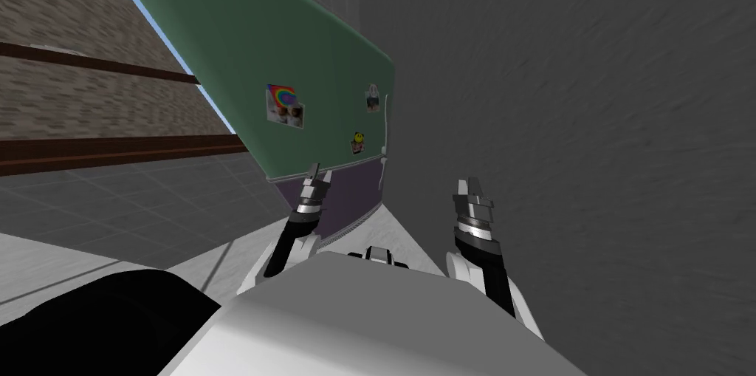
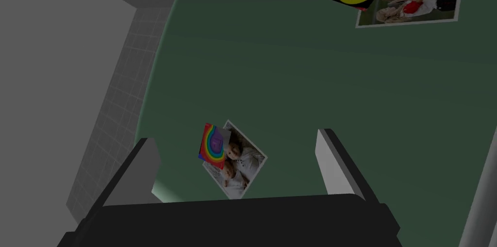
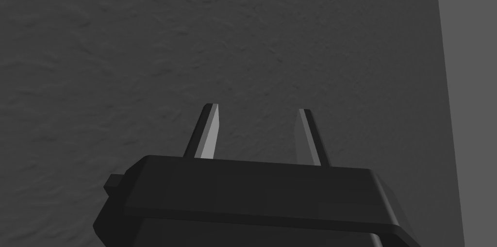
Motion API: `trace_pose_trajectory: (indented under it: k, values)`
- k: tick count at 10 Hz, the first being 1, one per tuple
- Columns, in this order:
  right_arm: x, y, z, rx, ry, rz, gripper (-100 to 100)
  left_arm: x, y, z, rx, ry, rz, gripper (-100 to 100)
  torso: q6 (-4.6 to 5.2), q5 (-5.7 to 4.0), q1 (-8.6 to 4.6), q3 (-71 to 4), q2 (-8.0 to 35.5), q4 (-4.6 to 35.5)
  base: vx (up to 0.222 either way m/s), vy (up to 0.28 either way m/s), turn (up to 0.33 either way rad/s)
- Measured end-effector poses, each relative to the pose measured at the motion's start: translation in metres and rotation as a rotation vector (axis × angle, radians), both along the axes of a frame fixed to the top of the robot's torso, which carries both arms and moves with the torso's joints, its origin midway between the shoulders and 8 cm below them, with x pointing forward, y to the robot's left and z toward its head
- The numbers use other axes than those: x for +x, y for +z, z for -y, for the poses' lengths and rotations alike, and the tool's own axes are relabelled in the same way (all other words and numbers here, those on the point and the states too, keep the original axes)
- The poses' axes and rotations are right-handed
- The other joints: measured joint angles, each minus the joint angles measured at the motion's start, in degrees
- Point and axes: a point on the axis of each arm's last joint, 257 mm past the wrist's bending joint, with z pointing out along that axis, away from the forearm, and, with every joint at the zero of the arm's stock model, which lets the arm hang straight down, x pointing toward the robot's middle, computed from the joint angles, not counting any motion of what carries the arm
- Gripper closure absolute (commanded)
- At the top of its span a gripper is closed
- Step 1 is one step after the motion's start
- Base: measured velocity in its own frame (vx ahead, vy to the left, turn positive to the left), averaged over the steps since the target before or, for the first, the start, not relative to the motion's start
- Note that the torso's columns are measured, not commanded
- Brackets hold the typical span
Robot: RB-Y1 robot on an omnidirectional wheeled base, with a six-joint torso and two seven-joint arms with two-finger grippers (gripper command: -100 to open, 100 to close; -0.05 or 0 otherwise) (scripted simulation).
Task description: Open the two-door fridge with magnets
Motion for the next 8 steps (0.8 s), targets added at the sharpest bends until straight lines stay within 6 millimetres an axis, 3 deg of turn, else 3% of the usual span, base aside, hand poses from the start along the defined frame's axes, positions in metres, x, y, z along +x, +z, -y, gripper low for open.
trace_pose_trajectory:
  k: [8]
  values:
    - [0.000,0.000,0.000,0.000,0.000,0.000,0,0.055,-0.048,-0.003,0.221,0.064,-0.099,-100,-0.02,0.00,-0.01,0.0,0.1,0.0,0.059,-0.007,-0.092]
